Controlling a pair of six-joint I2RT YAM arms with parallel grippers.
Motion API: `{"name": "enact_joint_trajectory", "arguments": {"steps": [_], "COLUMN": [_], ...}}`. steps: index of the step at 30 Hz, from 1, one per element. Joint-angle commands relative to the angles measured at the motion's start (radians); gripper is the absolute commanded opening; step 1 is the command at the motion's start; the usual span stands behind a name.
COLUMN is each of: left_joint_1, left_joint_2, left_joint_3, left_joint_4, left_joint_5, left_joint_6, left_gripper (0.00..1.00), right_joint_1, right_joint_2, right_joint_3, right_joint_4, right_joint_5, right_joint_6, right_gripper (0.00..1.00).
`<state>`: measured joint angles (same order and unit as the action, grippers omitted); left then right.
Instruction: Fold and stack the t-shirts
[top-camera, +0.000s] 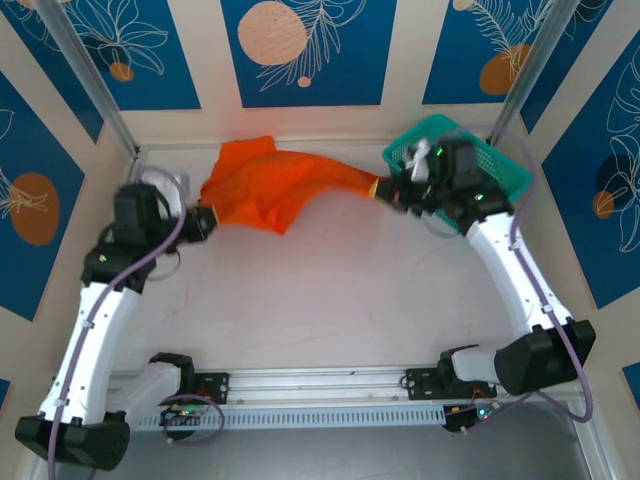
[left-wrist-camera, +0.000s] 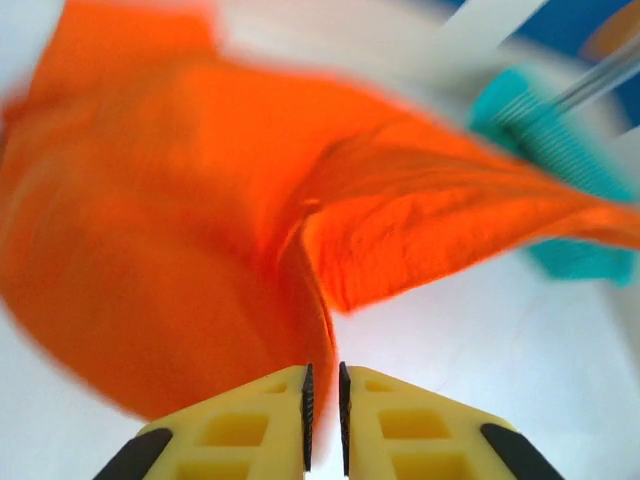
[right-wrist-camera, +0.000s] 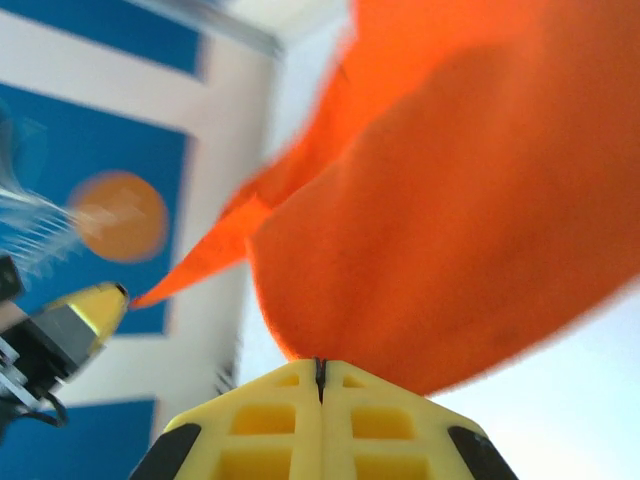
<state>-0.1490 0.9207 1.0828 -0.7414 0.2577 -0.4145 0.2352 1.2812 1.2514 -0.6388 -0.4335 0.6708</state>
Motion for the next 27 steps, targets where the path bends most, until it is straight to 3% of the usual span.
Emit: {"name": "enact_joint_trajectory", "arguments": {"steps": [1,2,4,5,6,7,10,14,20,27], "left_joint_1": [-0.006,-0.005,-0.006,-0.005,-0.004,-0.005,-0.004,-0.006,-0.007,-0.007], "left_joint_2": [-0.147,-0.195,-0.267,-0.289,-0.304,-0.306,-0.244,-0.085,0.224,0.563], "left_joint_3": [-0.126,-0.146,-0.131,-0.11,-0.079,-0.051,0.007,0.033,0.038,-0.006], "left_joint_4": [-0.243,-0.278,-0.315,-0.32,-0.319,-0.308,-0.26,-0.214,-0.159,-0.157], "left_joint_5": [-0.159,-0.192,-0.264,-0.307,-0.357,-0.399,-0.426,-0.36,-0.189,-0.17], "left_joint_6": [-0.071,-0.097,-0.115,-0.108,-0.101,-0.087,-0.045,-0.072,-0.098,-0.184], "left_gripper": [0.19,0.35,0.46,0.54,0.65,0.67,0.68,0.64,0.49,0.36], "right_joint_1": [0.06,0.059,0.036,0.015,-0.005,-0.03,-0.069,-0.123,-0.09,0.057], "right_joint_2": [-0.077,-0.097,-0.146,-0.174,-0.209,-0.247,-0.331,-0.333,-0.107,0.197], "right_joint_3": [-0.259,-0.324,-0.404,-0.425,-0.446,-0.46,-0.466,-0.478,-0.397,-0.252], "right_joint_4": [-0.109,-0.127,-0.184,-0.212,-0.226,-0.23,-0.262,-0.199,-0.14,-0.14], "right_joint_5": [0.084,0.102,0.163,0.194,0.206,0.21,0.343,0.363,0.34,0.339], "right_joint_6": [-0.064,-0.059,-0.031,-0.005,0.022,0.045,0.15,0.234,0.204,0.128], "right_gripper": [0.0,0.0,0.0,0.08,0.23,0.33,0.58,0.63,0.57,0.41]}}
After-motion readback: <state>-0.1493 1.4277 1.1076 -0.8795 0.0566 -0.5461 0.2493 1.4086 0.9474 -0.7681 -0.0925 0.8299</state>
